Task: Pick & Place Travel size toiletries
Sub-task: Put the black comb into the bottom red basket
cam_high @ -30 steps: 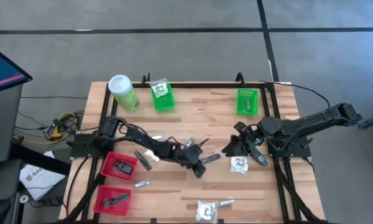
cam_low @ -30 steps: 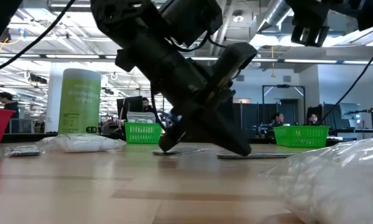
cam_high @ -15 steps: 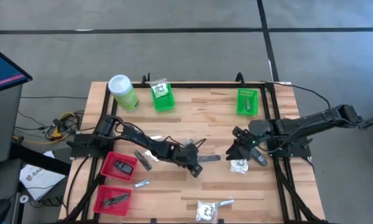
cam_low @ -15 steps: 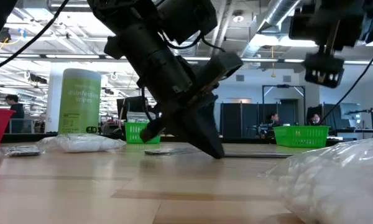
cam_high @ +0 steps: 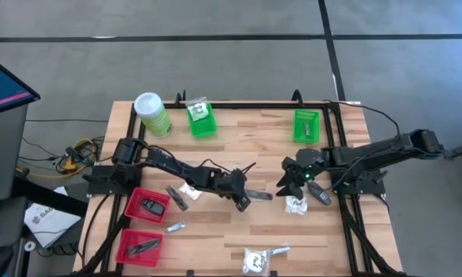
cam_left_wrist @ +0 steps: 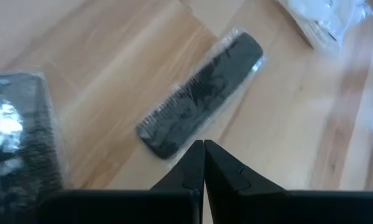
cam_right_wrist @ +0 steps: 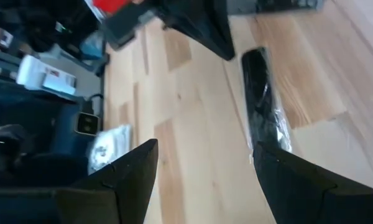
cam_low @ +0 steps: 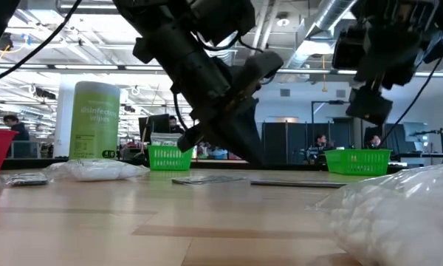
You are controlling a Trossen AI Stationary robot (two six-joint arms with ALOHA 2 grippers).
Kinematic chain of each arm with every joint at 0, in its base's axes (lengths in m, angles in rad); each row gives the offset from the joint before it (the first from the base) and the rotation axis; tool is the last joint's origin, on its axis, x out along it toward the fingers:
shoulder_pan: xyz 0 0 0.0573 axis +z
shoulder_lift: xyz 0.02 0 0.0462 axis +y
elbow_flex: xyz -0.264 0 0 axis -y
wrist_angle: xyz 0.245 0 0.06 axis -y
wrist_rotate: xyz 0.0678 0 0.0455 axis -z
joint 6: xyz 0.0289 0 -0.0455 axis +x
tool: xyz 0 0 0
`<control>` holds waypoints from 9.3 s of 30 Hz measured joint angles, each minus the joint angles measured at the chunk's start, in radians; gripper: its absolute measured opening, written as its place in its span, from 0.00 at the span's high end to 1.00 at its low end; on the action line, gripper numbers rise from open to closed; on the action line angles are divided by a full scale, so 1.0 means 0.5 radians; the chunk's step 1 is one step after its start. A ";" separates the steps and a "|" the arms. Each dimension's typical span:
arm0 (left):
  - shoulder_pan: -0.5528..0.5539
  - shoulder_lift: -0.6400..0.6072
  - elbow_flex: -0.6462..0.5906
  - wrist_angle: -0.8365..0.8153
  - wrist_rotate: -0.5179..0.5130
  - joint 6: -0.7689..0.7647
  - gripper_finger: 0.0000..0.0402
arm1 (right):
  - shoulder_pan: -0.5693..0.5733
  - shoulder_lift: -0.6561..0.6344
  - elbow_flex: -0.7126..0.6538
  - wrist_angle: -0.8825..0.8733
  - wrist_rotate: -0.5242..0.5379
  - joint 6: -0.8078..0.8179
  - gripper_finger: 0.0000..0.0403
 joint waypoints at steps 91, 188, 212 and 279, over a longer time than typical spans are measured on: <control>-0.068 -0.037 -0.274 0.275 -0.098 0.036 1.00 | -0.207 0.813 0.291 0.174 -0.105 -0.215 0.37; -0.158 -1.173 -0.379 0.562 -0.698 0.456 1.00 | -0.317 0.385 0.981 -0.149 -0.102 -0.041 1.00; 0.106 -1.117 -0.414 1.348 -0.417 0.397 0.52 | -0.267 0.305 0.987 0.537 -0.031 0.282 1.00; -0.836 -1.744 -0.410 -0.670 -0.414 -0.054 0.99 | -0.027 0.282 0.988 0.952 -0.078 0.757 0.40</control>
